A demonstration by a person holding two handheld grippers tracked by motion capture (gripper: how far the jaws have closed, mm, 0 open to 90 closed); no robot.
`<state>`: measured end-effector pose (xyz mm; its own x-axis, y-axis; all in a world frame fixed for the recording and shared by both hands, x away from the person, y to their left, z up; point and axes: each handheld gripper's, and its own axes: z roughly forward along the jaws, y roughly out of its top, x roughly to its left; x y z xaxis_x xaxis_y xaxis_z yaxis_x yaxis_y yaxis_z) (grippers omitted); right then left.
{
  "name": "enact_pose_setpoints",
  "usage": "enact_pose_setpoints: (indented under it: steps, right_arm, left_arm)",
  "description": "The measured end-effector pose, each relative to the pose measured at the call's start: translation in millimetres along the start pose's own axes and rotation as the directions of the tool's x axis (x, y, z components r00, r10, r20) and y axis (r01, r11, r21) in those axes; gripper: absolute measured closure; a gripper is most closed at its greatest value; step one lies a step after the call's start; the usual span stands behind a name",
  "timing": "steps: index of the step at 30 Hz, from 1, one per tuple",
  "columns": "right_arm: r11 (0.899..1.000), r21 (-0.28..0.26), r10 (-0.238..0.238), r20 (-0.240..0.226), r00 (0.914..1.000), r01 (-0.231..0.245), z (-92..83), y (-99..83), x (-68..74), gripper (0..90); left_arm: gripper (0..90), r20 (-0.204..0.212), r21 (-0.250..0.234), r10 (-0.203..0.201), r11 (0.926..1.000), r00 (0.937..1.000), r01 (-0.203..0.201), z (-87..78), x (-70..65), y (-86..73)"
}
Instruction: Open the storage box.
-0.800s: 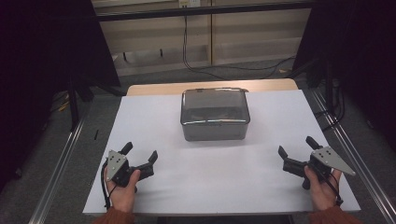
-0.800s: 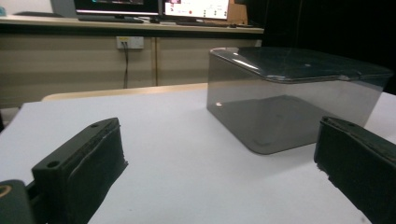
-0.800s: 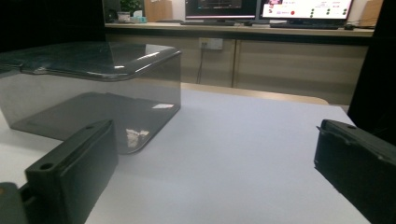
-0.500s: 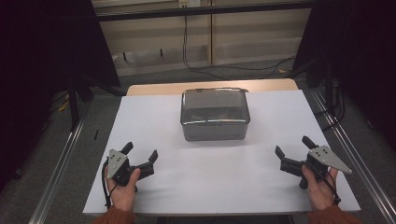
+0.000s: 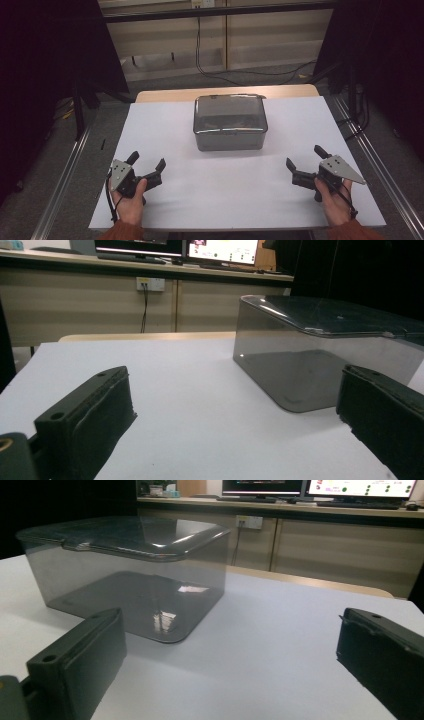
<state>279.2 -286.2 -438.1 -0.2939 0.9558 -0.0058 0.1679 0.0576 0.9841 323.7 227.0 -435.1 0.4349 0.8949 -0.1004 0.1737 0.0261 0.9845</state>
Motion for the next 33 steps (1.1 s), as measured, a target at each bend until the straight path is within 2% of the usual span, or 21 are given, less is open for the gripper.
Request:
enact_pose_setpoints:
  steps: [1, 3, 6, 8, 9, 12, 13, 17, 20, 23, 26, 33]
  right_arm:
    - [1.000, -0.003, 0.007, -0.025, 0.9997, -0.008, 3.1, 1.3, 2.8, 0.0]
    - [1.000, -0.002, 0.007, -0.040, 0.9992, -0.008, 6.5, 2.6, 5.7, 0.0]
    - [1.000, -0.007, -0.013, -0.060, 0.9981, 0.013, 10.1, 5.6, 10.7, 0.0]
    - [0.999, 0.005, -0.037, -0.092, 0.9951, 0.038, 15.9, 7.7, 17.8, 0.0]
    - [0.998, 0.021, -0.049, -0.089, 0.9949, 0.051, 17.6, 7.8, 20.8, 0.0]
    - [0.998, 0.041, -0.042, -0.096, 0.9945, 0.047, 20.3, 7.7, 28.2, 0.1]
    - [0.998, 0.037, -0.055, -0.123, 0.9909, 0.060, 22.1, 8.6, 35.6, 0.0]
    - [0.995, 0.020, -0.096, -0.133, 0.9865, 0.099, 22.2, 14.0, 46.3, 0.0]
    - [0.997, 0.015, -0.073, -0.146, 0.9866, 0.076, 24.1, 16.7, 48.5, 0.0]
    - [0.996, -0.005, -0.087, -0.162, 0.9829, 0.088, 33.0, 21.9, 51.2, 0.0]
    - [0.997, -0.017, -0.082, -0.168, 0.9823, 0.080, 41.1, 27.6, 54.1, 0.2]
    - [0.988, -0.053, -0.151, -0.190, 0.9702, 0.143, 52.6, 38.1, 63.0, 0.7]
  left_arm:
    - [1.6, -0.001, 0.002, 0.001, 1.0000, 1.0000, -0.001, 0.1, -0.3, -0.2]
    - [1.6, 0.004, 0.011, -0.001, 0.9999, 1.0000, 0.001, 1.4, -1.9, -0.8]
    - [1.6, 0.015, 0.018, 0.002, 0.9998, 0.9999, -0.002, 1.1, -3.9, 0.2]
    - [1.6, 0.026, 0.017, 0.012, 0.9998, 0.9996, -0.012, -0.1, -6.7, 0.6]
    - [1.6, 0.030, 0.018, 0.017, 0.9997, 0.9994, -0.018, -0.5, -7.9, 0.6]
    - [1.5, 0.038, 0.013, 0.016, 0.9998, 0.9991, -0.016, -1.6, -11.0, 0.3]
    - [1.5, 0.048, 0.016, 0.019, 0.9997, 0.9986, -0.020, -3.7, -12.7, 0.0]
    - [1.6, 0.053, 0.011, 0.029, 0.9995, 0.9982, -0.030, -7.1, -15.1, 0.4]
    - [1.5, 0.054, 0.009, 0.014, 0.9998, 0.9984, -0.015, -6.8, -14.4, -0.1]
    - [1.6, 0.053, 0.022, 0.004, 0.9997, 0.9986, -0.005, -3.8, -12.0, -0.7]
    - [1.6, 0.051, 0.023, 0.005, 0.9997, 0.9987, -0.006, -1.9, -11.8, -0.5]
    - [1.5, 0.047, 0.019, 0.006, 0.9998, 0.9989, -0.007, -1.0, -13.3, 0.1]
